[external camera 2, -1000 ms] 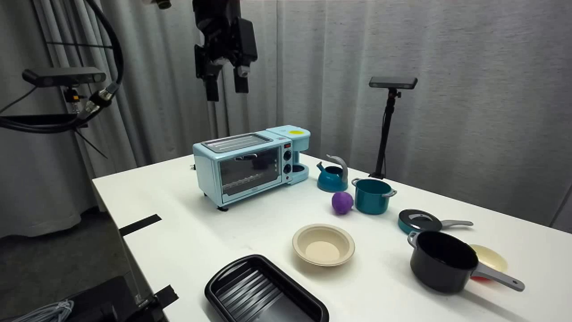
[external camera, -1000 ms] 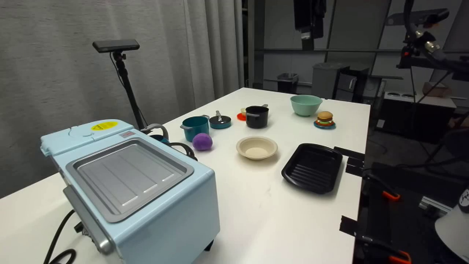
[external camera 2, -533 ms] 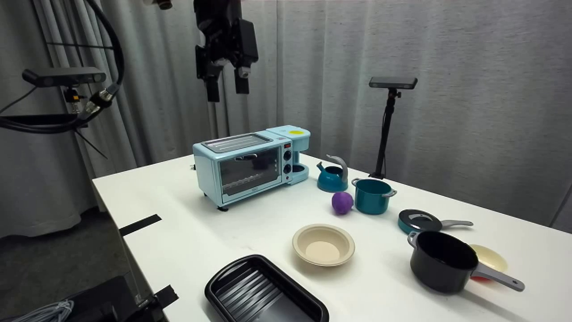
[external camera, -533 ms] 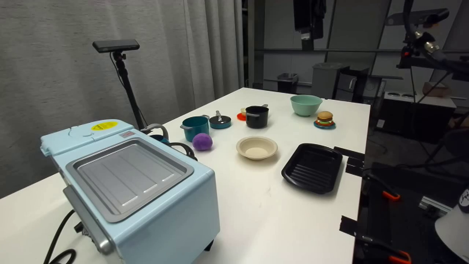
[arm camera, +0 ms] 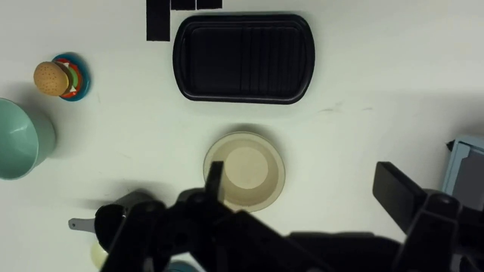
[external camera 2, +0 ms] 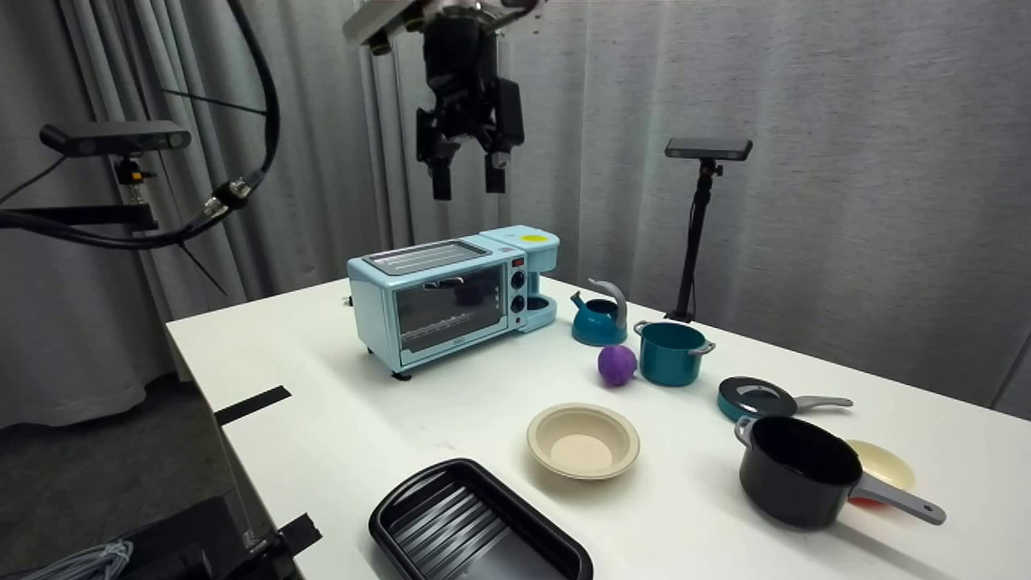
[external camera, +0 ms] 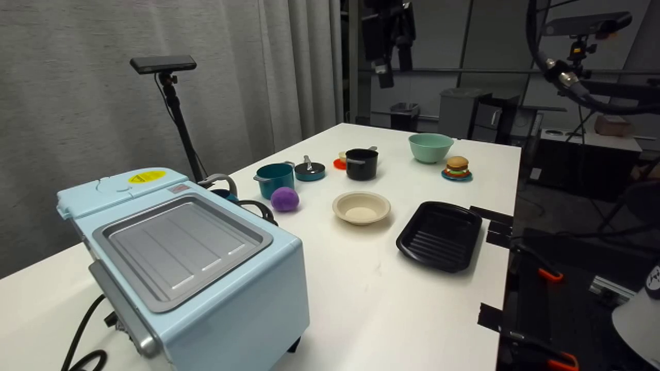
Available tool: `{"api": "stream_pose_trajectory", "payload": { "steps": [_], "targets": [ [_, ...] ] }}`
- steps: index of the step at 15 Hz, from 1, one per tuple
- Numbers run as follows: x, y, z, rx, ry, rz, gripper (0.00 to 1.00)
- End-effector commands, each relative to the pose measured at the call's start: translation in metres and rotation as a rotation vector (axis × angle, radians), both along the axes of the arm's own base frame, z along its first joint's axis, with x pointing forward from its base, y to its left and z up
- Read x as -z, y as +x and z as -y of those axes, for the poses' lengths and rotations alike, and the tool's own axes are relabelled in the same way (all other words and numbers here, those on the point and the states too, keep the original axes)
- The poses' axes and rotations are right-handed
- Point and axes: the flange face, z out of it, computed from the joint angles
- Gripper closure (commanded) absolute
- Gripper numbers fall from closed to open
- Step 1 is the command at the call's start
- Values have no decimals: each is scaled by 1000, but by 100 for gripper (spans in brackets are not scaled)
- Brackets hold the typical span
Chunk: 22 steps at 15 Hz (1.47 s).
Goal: Put the purple object inside the bowl
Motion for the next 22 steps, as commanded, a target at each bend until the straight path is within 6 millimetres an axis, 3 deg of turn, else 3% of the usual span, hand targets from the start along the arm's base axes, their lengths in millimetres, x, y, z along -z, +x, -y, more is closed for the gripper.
{"api": "stream_pose_trajectory", "payload": {
  "steps": [1,8,15,22],
  "targets": [
    [20,68,0,4,27,-9,0],
    [93,171,-26,-9,113,125,0],
    [170,243,-44,133,141,296,0],
    [247,272,14,205,49,286,0]
  ]
}}
